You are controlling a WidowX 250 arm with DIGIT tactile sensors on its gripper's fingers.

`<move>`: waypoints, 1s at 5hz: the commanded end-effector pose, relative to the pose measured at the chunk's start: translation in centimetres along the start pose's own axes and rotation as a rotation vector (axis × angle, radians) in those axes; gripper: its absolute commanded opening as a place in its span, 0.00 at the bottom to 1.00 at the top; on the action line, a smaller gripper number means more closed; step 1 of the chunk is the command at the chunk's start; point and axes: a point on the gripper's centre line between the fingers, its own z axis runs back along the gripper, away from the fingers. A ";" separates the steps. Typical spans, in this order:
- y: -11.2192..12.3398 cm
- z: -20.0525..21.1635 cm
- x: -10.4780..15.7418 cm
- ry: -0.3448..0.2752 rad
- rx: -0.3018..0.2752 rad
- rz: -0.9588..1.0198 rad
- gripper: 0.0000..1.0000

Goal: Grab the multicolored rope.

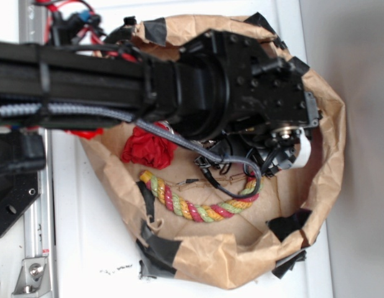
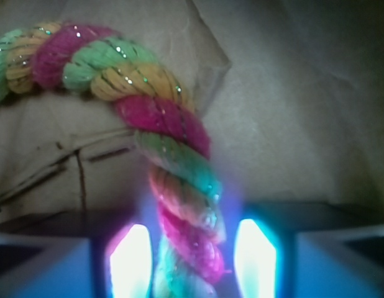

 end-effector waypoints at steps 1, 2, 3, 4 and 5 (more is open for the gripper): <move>-1.3 0.7 1.6 -0.008 0.021 -0.032 0.00; -1.6 3.0 2.0 -0.017 0.061 -0.002 0.00; -1.8 8.1 2.5 -0.103 0.093 0.249 0.00; -2.4 13.2 2.4 -0.096 0.105 0.459 0.00; -3.1 18.2 1.7 -0.036 0.072 0.604 0.00</move>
